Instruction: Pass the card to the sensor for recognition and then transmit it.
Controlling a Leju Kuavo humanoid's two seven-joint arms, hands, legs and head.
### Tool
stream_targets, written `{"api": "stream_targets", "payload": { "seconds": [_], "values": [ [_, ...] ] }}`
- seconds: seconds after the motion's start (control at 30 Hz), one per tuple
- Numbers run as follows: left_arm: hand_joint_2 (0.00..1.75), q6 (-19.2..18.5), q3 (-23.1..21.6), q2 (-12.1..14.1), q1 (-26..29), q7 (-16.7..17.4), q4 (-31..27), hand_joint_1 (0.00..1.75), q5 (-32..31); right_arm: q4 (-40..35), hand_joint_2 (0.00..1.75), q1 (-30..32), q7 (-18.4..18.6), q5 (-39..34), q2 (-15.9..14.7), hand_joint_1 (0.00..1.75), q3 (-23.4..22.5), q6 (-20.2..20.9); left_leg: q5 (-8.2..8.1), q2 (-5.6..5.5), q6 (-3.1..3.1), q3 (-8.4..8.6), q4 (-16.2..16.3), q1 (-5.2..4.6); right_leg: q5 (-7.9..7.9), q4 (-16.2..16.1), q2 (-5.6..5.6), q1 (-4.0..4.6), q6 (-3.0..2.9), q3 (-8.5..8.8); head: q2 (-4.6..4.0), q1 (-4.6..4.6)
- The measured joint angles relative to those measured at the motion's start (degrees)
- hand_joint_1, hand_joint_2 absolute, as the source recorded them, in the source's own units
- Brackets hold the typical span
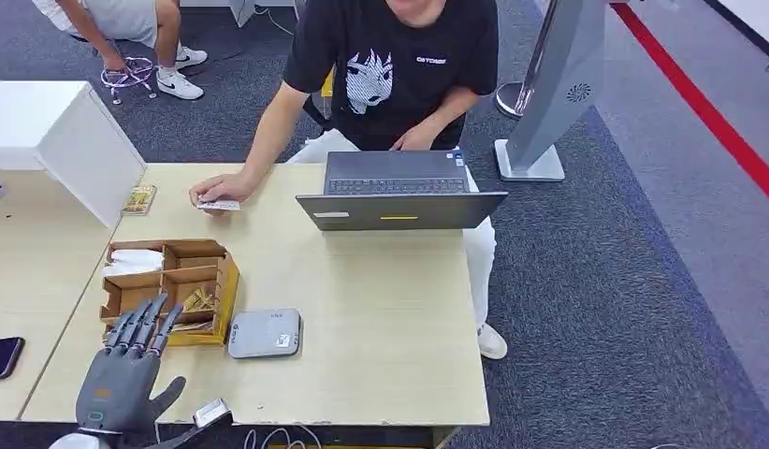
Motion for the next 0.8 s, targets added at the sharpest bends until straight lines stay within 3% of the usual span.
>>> {"api": "stream_targets", "payload": {
  "seconds": [0.5, 0.8],
  "values": [
    [1.75, 1.4, 0.3, 0.5, -0.3, 0.6, 1.1, 0.00, -1.6, 0.0, 1.75, -0.1, 0.0, 1.0, 0.0, 0.00, 0.0, 0.0, 0.01, 0.00, -0.01, 0.00, 0.0, 0.00, 0.01, 0.0, 0.00, 0.00, 0.01, -0.01, 0.00, 0.00],
    [1.75, 3.0, 4.8, -0.5, -5.2, -0.4, 7.5, 0.00, -3.4, 0.0, 1.75, -0.1, 0.0, 3.0, 0.0, 0.00, 0.0, 1.0, 0.04, -0.01, -0.04, 0.02, 0.0, 0.01, 0.04, 0.0, -0.01, 0.00, -0.01, 0.00, 0.00, 0.00]
  ]
}}
